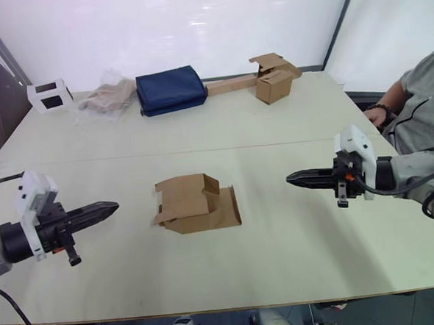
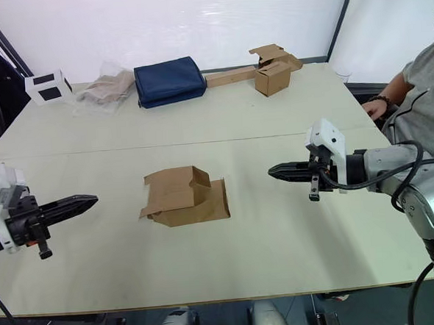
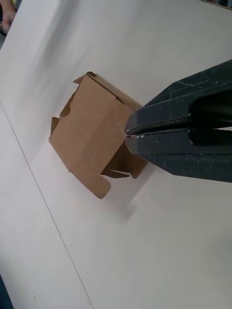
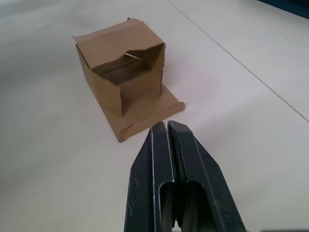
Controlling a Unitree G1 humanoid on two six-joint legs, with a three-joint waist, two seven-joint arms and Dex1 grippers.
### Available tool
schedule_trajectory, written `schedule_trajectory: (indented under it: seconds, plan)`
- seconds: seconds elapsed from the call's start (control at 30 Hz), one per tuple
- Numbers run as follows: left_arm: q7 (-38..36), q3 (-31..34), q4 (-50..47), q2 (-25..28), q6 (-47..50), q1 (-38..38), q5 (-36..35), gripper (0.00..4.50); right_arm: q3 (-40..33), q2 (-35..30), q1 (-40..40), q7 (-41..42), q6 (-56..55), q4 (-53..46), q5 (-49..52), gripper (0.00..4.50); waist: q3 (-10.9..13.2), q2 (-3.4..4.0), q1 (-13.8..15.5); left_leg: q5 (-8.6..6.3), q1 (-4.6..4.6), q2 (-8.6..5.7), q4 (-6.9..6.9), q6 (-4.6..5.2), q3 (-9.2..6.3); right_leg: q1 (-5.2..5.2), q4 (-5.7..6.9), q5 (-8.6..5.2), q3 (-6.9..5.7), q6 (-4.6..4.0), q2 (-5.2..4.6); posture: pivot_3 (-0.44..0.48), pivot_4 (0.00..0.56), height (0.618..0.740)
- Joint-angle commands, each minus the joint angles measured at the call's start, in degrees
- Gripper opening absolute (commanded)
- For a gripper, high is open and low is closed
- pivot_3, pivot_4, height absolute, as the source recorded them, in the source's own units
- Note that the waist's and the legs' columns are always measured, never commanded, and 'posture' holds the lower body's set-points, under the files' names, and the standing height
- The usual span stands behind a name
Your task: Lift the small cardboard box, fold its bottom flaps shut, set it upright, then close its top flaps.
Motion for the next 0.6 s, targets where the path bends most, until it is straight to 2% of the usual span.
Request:
schedule_trajectory:
  seconds: [0.03,0.47,0.6]
  plan:
    - [0.42,-0.17,-0.69,0.05,-1.28,-0.76,-0.37,0.04,-2.00,-0.59,-0.44,0.22,-0.09,-1.14,-0.06,0.00,0.00,0.00,0.02,0.00,0.00,0.00,0.00,0.00,0.00,0.00,0.00,0.00,0.00,0.00,0.00,0.000,0.150,0.740]
    - [-0.14,-6.77,2.73,0.66,-1.71,-4.97,0.96,0.04,-6.55,-1.49,2.33,-2.00,4.28,-4.30,1.69,0.00,0.00,0.00,-0.08,0.00,0.00,0.00,-0.01,0.00,0.00,0.00,0.00,0.00,0.00,0.00,0.02,0.000,0.150,0.740]
    - [2.24,-8.08,3.70,0.95,0.66,-7.72,0.68,0.04,-7.27,-0.51,2.46,-3.34,4.64,-4.47,1.34,0.00,0.00,0.00,0.03,0.00,0.00,0.00,-0.01,0.00,0.00,0.00,0.01,0.00,0.00,0.00,0.02,0.000,0.150,0.740]
